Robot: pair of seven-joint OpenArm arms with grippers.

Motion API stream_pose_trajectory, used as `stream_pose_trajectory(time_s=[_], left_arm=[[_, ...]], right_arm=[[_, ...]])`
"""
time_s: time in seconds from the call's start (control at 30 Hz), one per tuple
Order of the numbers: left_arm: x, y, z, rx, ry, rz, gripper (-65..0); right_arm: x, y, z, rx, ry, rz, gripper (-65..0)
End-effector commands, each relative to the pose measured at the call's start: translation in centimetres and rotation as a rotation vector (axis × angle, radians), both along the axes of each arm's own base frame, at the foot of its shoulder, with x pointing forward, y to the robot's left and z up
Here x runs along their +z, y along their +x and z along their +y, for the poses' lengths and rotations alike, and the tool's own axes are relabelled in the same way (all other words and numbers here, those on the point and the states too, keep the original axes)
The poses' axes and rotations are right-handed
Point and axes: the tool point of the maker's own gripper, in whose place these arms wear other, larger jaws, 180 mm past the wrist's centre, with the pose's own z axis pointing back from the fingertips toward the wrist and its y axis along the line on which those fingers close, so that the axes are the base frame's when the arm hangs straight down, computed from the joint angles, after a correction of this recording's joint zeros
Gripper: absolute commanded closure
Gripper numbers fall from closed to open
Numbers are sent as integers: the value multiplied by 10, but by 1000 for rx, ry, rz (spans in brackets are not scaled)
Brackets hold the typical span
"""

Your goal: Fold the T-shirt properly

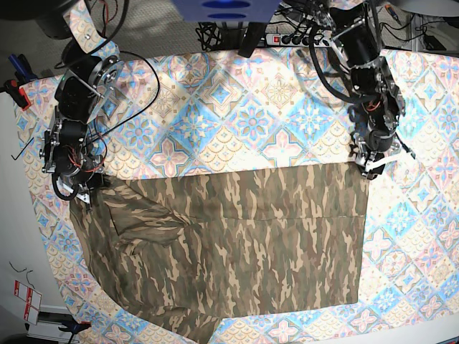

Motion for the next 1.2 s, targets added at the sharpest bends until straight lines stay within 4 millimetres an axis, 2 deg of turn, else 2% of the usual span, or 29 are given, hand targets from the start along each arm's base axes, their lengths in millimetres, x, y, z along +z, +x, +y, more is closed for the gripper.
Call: stream_pose_trajectory(time_s=[0.0,0.17,0.3,0.47,0.5,0.63,0.87,0.9,0.97,1.1,1.17], left_arm=[[6,7,-1,-9,-2,-14,-313],[8,23,-26,-95,4,-20,-313],[15,34,-29,-98,1,-41,-313],[13,33,-28,-92,-4,-38,-309],[13,33,-28,-92,-4,-38,-293],[13,33,-27,-91,-3,-37,-147],[9,28,-28,-104,2,-21,-136],[8,28,-29,-112,3,-20,-109],[7,29,-35,-132,5,-13,0],[3,24,-37,-143,17,8,0],[-2,16,-38,-150,26,25,0]], right_arm=[[13,11,-11,-6,-29,-33,0],[13,11,-12,-8,-31,-34,0],[13,11,-12,-8,-31,-34,0],[13,11,-12,-8,-31,-34,0],[13,11,-12,-8,-31,-34,0],[13,11,-12,-8,-31,-34,0],[13,11,-11,-6,-31,-32,0],[13,11,-11,-5,-32,-32,0],[12,11,-11,-4,-32,-30,0],[6,0,-13,-2,-43,-13,0],[15,-4,-24,-14,-86,-26,0]])
